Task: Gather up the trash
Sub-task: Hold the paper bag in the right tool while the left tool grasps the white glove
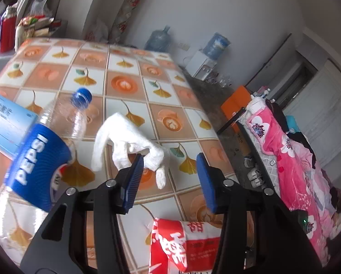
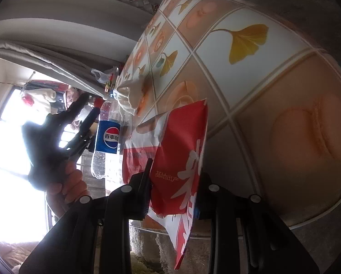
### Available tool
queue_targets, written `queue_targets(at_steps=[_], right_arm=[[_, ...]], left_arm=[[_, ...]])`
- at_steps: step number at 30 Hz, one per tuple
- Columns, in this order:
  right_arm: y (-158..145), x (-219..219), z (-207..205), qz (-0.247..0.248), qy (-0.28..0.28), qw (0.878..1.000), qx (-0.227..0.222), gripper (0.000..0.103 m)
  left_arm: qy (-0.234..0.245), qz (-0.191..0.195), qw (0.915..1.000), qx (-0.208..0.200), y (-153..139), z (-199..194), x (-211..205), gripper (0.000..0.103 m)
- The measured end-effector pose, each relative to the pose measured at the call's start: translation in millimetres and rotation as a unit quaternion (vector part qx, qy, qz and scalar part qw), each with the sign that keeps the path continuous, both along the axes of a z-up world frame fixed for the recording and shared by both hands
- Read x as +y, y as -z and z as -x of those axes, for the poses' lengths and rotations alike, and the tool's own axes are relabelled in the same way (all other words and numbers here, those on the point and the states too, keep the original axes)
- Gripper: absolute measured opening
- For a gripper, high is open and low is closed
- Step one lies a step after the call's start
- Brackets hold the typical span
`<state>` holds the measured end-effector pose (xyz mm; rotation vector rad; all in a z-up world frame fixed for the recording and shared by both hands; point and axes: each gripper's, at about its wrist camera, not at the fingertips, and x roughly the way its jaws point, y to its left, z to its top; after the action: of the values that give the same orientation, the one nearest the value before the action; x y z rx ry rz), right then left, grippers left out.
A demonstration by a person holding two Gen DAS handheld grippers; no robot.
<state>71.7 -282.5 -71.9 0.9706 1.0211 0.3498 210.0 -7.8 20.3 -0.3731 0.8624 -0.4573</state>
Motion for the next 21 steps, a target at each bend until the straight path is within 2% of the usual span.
queue_targets(at_steps=[4, 11, 16, 21], right_arm=[[1.4, -10.1, 3.3, -0.004, 0.009, 1.0, -0.005, 0.028], [2.3, -13.4, 7.0, -0.01, 0.014, 1.0, -0.01, 0.028], [2.3, -17.1, 8.4, -0.014, 0.018, 1.0, -0.011, 0.028], [2.1, -20.7, 10.2, -0.02, 0.022, 0.999, -0.012, 0.028]], left_arm=[[-0.012, -0.015, 0.9996, 0.022, 18.9, -17.0, -15.0, 0.035], [-0.02, -0.037, 0.9986, 0.032, 31.2, -26.5, -25.5, 0.015], [-0.015, -0.047, 0.9985, 0.024, 30.1, -22.0, -29.1, 0.004], [-0.004, -0.05, 0.9987, 0.006, 22.6, -11.7, -31.9, 0.0]])
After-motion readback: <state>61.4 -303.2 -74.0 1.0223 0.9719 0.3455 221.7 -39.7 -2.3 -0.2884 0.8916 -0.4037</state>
